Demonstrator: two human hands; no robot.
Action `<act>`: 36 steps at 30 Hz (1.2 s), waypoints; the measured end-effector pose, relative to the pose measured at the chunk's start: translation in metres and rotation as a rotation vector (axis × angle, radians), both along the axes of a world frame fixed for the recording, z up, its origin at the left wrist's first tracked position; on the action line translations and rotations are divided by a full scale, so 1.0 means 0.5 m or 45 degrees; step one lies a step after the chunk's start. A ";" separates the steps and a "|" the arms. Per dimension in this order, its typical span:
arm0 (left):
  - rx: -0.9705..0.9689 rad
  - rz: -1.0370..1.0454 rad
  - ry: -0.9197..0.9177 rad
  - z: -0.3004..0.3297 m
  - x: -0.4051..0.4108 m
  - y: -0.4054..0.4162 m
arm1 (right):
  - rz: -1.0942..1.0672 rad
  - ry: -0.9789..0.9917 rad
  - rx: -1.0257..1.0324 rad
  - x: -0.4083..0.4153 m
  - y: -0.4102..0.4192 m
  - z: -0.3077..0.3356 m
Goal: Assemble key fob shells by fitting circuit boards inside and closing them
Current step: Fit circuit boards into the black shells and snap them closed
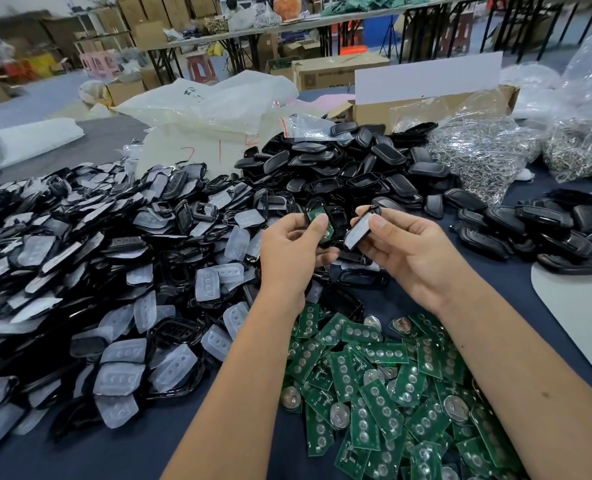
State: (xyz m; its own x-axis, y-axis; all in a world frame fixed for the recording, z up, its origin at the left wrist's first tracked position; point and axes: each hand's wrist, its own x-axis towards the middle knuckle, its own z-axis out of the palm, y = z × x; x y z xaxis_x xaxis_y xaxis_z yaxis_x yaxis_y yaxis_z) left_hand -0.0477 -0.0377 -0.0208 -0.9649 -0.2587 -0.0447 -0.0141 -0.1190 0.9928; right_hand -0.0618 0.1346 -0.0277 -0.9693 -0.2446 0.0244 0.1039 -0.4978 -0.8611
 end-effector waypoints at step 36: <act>-1.082 -0.209 0.522 -0.011 0.008 0.032 | -0.402 0.040 0.320 -0.008 -0.008 -0.015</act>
